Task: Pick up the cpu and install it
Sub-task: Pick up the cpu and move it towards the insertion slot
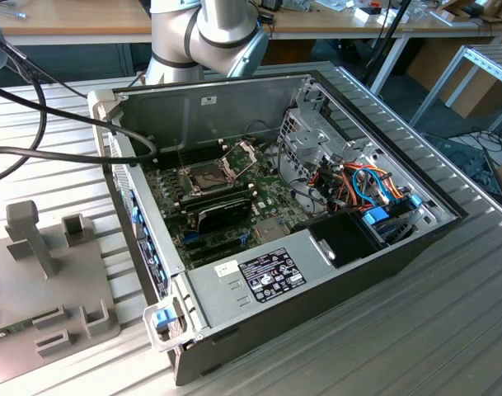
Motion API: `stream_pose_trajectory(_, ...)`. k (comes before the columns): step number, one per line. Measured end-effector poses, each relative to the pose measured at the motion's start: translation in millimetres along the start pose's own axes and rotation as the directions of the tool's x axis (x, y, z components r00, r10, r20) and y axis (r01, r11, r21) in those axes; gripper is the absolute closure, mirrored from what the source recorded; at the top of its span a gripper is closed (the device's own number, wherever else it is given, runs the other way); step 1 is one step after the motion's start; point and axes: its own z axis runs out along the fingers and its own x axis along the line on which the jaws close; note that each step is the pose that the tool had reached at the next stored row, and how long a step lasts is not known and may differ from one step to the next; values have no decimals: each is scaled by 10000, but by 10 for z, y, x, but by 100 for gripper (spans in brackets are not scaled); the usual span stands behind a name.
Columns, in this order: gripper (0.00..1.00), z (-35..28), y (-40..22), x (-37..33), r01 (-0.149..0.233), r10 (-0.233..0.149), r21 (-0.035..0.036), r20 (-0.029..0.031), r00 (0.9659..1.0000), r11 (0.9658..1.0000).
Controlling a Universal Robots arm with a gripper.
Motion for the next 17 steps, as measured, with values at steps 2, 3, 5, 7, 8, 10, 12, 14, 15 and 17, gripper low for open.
stream_pose_trajectory(2, 44, 0, -13, -1, 0, 0, 0, 0, 10000, 10000)
stream_pose_trajectory(3, 44, 1, -13, -1, -1, 1, -1, 1, 10000, 10000)
stream_pose_trajectory(5, 44, 0, -13, -1, -1, 1, 0, 0, 10000, 10000)
stream_pose_trajectory(7, 44, 0, -14, -1, 0, 0, 0, 0, 10000, 10000)
stream_pose_trajectory(8, 44, 0, -14, -1, 0, 0, 0, 0, 10000, 10000)
stream_pose_trajectory(10, 44, 3, -15, -1, 0, 0, 0, 0, 10000, 10000)
stream_pose_trajectory(12, 44, 16, -14, -1, 0, 0, 0, 0, 10000, 10000)
stream_pose_trajectory(14, 44, 42, -14, -1, 0, 0, 1, 1, 10000, 10000)
stream_pose_trajectory(15, 44, 52, -14, -1, 0, 0, 4, 1, 10000, 10000)
stream_pose_trajectory(17, 44, 75, -14, -2, 0, 0, 6, 1, 10000, 10000)
